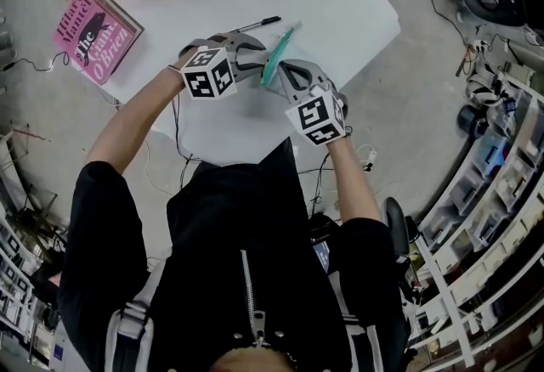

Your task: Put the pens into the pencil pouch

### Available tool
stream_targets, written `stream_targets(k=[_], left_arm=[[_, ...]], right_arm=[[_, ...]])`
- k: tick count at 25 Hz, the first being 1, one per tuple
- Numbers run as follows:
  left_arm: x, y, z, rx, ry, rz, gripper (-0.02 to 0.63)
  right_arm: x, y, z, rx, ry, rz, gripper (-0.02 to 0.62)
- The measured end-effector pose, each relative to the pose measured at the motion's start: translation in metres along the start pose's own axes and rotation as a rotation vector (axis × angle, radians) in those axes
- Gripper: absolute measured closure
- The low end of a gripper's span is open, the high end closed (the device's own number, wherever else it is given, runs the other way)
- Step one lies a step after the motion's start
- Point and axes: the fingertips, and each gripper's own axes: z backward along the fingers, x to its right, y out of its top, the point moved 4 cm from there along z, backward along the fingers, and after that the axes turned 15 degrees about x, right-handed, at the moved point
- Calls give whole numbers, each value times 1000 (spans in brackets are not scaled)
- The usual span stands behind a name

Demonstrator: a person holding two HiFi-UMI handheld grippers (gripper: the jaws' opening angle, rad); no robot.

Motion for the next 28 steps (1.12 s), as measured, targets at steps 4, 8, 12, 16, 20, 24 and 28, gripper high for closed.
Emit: stream_targets(k=[4,8,12,16,20,24,28], left_arm=[[-9,-5,19,-2,66,36,457],[-20,-12,41,-16,142,60,451],[-35,-24,60,-47,239,83,451],[-49,-36,73,-71,319,113,451],[-53,-46,73,-84,336,154,451],[-52,-54,69,-94,336,181,453],[-51,-59,65,-85,343,193,471]], right_arm=[[0,0,0,-2,0,4,588],[-1,1,-1,-2,1,10,588],[-2,1,-2,-3,-1,13,588],[-1,1,-4,-4,-3,15,588],[-1,2,-1,-1,-7,16,588],[-1,2,-1,-1,-9,13,588],[-2,1,-1,1,-11,6,588]])
